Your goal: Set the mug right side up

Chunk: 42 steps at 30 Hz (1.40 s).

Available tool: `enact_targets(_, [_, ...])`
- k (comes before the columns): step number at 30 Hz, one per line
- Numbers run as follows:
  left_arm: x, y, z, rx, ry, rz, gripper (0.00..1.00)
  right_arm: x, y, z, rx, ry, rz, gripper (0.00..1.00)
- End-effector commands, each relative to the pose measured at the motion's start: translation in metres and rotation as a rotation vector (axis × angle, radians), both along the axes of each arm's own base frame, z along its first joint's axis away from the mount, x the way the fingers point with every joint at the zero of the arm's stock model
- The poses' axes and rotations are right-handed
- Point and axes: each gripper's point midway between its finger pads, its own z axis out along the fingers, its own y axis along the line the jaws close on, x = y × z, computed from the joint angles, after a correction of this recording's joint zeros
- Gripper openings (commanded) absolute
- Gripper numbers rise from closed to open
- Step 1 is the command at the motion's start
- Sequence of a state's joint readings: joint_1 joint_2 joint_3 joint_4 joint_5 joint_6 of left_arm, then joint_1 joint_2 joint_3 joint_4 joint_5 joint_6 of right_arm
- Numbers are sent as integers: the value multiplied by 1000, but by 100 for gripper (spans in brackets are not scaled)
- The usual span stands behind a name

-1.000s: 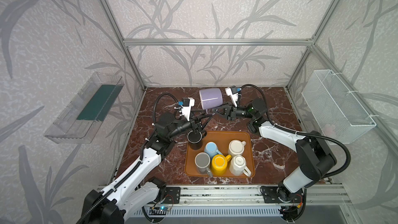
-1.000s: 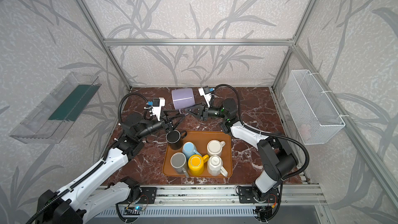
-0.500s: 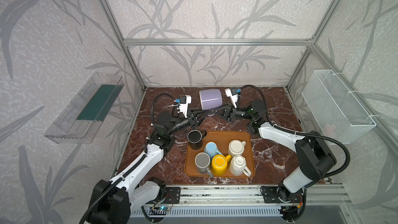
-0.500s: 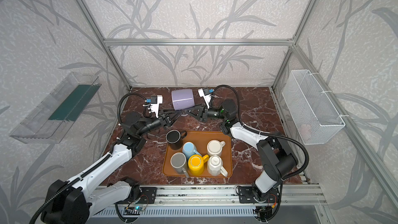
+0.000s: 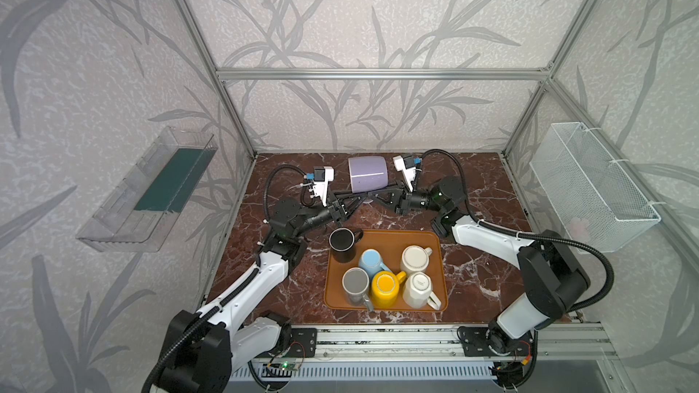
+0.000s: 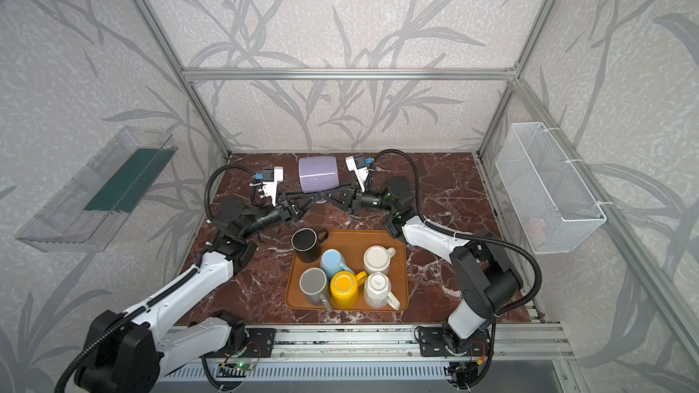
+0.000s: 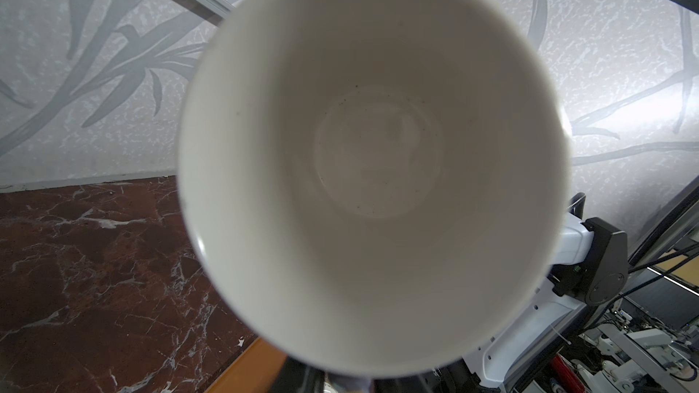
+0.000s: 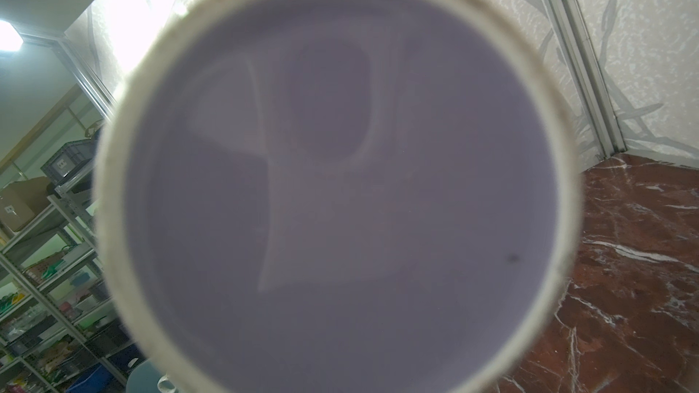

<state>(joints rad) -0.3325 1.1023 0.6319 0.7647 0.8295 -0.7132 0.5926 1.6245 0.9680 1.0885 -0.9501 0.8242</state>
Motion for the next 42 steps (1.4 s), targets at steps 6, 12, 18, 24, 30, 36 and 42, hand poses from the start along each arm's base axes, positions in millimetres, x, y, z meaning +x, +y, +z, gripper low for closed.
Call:
enact_targets(6, [-2, 7, 22, -49, -81, 28, 5, -30, 6, 10, 22, -99, 90, 0])
enact_targets(12, [-1, 7, 23, -56, -81, 31, 0, -28, 7, 7, 15, -88, 78, 0])
enact_targets(18, [-4, 7, 24, -69, -77, 19, 0, -24, 6, 4, 7, -89, 42, 8])
enact_targets(24, [-4, 9, 23, -64, -70, 24, 0, -18, 5, 2, 4, -76, 18, 30])
enact_targets(30, [-4, 12, 23, -55, -69, 35, 0, -13, 2, -1, 6, -60, 4, 39])
enact_targets(36, [2, 18, 18, -37, -48, 81, 0, -4, -6, -12, -11, -21, -36, 46])
enact_targets(42, [15, 29, 5, 6, 8, 162, 0, 10, -24, -32, -58, 44, -106, 60])
